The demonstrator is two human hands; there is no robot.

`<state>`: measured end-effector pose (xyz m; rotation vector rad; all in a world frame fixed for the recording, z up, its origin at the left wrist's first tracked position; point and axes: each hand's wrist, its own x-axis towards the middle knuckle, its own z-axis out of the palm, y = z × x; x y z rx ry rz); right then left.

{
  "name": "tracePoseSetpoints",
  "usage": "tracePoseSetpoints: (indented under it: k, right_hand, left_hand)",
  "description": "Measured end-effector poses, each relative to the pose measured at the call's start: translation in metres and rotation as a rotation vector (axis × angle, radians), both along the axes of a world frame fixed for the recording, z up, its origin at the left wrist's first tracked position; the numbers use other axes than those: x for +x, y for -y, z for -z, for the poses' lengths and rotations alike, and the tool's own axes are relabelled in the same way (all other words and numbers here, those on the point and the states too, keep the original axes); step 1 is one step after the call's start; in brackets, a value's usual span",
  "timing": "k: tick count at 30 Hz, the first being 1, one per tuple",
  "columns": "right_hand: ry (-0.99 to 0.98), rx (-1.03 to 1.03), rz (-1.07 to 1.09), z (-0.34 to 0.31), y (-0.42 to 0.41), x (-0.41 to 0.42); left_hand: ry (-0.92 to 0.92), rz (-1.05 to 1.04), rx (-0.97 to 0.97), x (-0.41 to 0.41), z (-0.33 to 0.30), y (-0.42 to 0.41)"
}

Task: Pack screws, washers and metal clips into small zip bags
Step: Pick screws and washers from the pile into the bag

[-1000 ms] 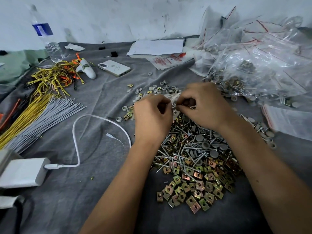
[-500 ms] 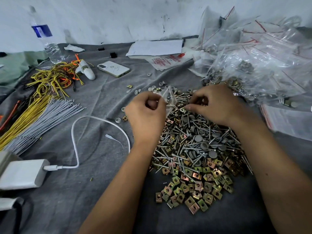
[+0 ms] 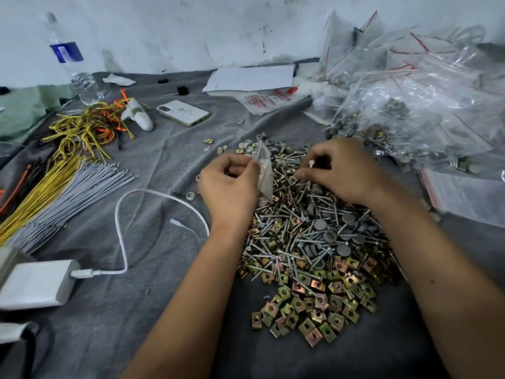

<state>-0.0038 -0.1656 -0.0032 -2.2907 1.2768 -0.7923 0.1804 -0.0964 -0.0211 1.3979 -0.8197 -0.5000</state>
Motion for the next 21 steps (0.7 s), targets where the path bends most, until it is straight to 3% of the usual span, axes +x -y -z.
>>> tracePoseSetpoints:
  k: [4,13,21]
  right_hand:
    - [0.232,0.008,-0.004,-0.0034,-0.0025,0.0006]
    - [0.122,0.042,-0.013,0.0032,0.0005,-0.0012]
    - [0.277,-0.007,-0.013,-0.0036,-0.0076,0.0033]
  left_hand:
    - [0.144,0.037,0.024,-0.0022,-0.0008,-0.0024]
    - [0.165,0.062,0.034,-0.003,-0.0002,-0.0022]
    - [0.26,0.102,0.041,-0.0057,0.0008,-0.0024]
